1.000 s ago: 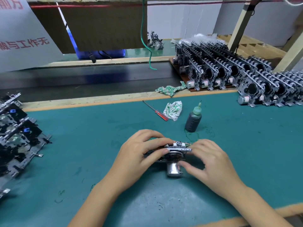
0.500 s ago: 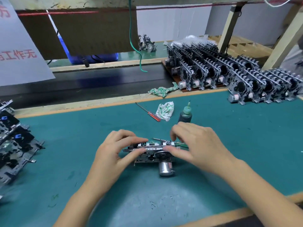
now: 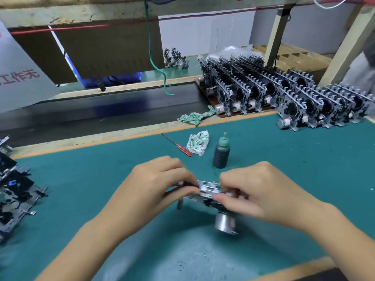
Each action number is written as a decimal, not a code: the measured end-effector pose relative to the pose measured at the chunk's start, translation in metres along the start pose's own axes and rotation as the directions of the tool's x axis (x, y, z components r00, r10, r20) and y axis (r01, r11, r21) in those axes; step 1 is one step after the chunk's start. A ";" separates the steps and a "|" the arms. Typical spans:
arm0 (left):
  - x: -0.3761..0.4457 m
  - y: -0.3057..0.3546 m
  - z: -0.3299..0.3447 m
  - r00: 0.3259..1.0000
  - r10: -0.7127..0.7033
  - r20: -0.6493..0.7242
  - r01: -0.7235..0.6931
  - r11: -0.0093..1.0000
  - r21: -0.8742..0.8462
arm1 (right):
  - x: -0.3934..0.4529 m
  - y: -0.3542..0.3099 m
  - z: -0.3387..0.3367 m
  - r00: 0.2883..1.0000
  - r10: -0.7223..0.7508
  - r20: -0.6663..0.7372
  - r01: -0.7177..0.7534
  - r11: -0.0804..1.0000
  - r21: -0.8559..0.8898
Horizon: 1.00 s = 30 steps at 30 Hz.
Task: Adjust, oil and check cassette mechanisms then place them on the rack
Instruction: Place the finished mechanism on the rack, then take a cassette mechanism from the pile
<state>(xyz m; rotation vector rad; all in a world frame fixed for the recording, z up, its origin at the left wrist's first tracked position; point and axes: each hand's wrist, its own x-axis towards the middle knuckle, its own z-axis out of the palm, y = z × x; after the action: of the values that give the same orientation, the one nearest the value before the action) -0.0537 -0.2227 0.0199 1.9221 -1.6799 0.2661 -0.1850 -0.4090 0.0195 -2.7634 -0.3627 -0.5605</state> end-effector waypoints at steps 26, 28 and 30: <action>0.315 -0.030 0.170 0.820 -0.195 0.538 -0.002 0.939 0.344 | 0.013 0.259 -0.041 0.607 0.735 -0.302 -0.792 0.528 -0.307; 0.310 -0.031 0.172 0.803 -0.210 0.558 0.057 0.959 0.279 | 0.015 0.257 -0.045 0.615 0.736 -0.284 -0.775 0.495 -0.394; 0.305 -0.028 0.167 0.781 -0.233 0.579 0.082 0.958 0.275 | 0.017 0.247 -0.050 0.652 0.699 -0.294 -0.726 0.463 -0.510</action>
<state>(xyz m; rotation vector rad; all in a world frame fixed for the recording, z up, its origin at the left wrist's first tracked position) -0.0033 -0.5679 0.0276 2.5023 -1.9181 -0.2734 -0.1126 -0.6513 0.0117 -3.0455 1.1834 -0.5469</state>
